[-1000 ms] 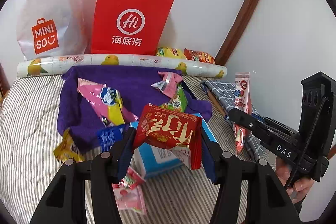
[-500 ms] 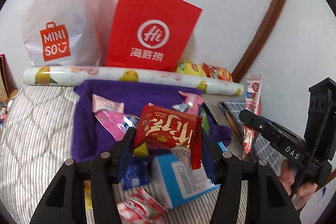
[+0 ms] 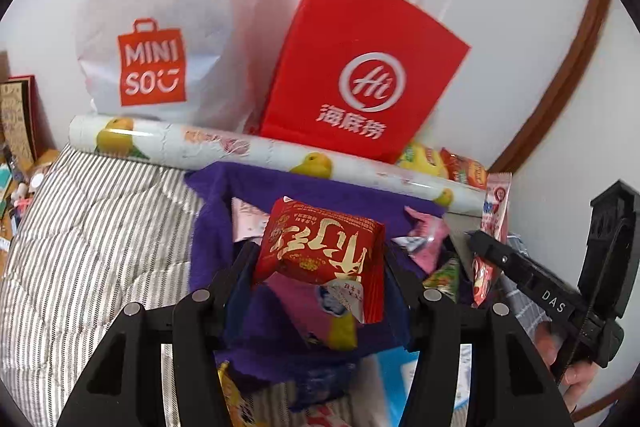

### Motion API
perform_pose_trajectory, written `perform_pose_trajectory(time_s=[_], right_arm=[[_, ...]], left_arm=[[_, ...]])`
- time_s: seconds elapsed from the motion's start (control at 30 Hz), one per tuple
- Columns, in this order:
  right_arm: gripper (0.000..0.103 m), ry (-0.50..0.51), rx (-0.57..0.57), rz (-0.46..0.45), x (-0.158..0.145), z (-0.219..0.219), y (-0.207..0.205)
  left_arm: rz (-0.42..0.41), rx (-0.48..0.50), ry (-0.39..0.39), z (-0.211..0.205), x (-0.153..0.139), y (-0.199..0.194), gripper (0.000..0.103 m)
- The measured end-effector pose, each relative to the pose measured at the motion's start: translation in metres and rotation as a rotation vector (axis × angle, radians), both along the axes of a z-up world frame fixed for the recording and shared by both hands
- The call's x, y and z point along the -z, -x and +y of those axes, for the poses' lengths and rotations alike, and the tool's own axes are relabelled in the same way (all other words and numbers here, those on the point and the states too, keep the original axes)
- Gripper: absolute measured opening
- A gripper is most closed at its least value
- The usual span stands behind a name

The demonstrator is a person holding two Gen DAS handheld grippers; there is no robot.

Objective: Organize snacks
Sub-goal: 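Carry the ice-pop packet and red snack packet over the purple towel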

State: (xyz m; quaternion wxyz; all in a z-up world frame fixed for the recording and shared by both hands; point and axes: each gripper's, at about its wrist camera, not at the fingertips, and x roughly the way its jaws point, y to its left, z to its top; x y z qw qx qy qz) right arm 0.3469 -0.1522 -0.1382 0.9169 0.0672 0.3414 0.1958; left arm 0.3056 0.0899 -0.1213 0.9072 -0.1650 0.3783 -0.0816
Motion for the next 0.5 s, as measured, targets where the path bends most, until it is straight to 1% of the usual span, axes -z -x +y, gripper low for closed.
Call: perform_pose_trajectory(time_s=[0.13,0.23,0.4,0.5], right_arm=[[0.017,-0.033,-0.001,0.044,0.027,-0.003,-0.012],[0.017,-0.040,0.003,0.084,0.039,-0.005,-0.017],[0.017,0.031,0.026,0.098,0.051,0.001,-0.021],[0.017,0.033,0.024,0.117,0.056,0.002,-0.023]], left_arm=[[0.023,-0.021,0.034,0.011,0.015,-0.006,0.055],[0.031,-0.029,0.047,0.014,0.024,-0.007,0.055],[0.073,-0.026,0.048,0.013,0.040,-0.010,0.055],[0.091,-0.019,0.055,0.012,0.045,-0.012,0.055]])
